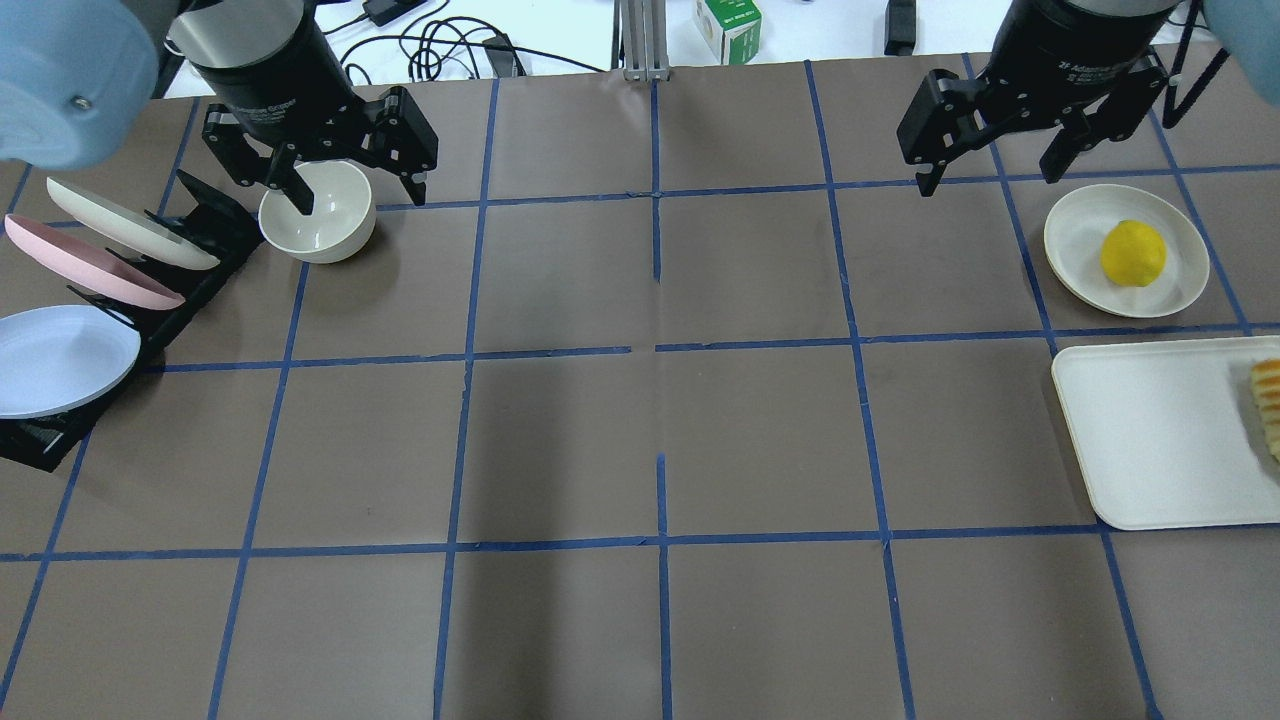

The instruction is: Place bowl and put lemon in it

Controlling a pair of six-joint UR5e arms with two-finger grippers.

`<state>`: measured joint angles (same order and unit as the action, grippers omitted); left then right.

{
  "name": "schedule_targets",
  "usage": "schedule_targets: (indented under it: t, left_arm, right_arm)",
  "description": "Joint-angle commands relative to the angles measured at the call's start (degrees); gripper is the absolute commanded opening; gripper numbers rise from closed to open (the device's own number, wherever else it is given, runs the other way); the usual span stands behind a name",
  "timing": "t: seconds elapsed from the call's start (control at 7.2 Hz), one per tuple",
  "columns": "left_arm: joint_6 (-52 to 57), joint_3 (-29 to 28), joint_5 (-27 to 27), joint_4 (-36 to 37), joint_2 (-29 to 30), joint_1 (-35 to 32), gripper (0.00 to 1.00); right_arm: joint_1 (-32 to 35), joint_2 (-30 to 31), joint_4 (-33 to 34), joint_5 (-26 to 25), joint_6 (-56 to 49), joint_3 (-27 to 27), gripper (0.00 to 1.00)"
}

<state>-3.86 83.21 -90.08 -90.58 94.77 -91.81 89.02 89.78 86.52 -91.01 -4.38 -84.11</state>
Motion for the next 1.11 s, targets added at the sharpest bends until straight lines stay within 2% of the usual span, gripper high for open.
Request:
schedule_targets:
  t: [0.0,0.69,0.97]
  left_arm:
    - [0.1,1.6,0.2,0.7,-0.1,0.0,1.00]
    - [5.7,1.6,0.2,-0.7,0.0,2.4,1.00]
    - [9.3,1.2,1.1,3.4,5.0,12.8,1.00]
  right_arm:
    - [0.1,-0.5,0.1,0.3,0.1,-0.1,1.00]
    - [-0.2,-0.5,0.0,-0.2,-0.5,-0.1,1.00]
    - [-0.3,-0.3,0.0,-0.6,-0.9,-0.1,1.00]
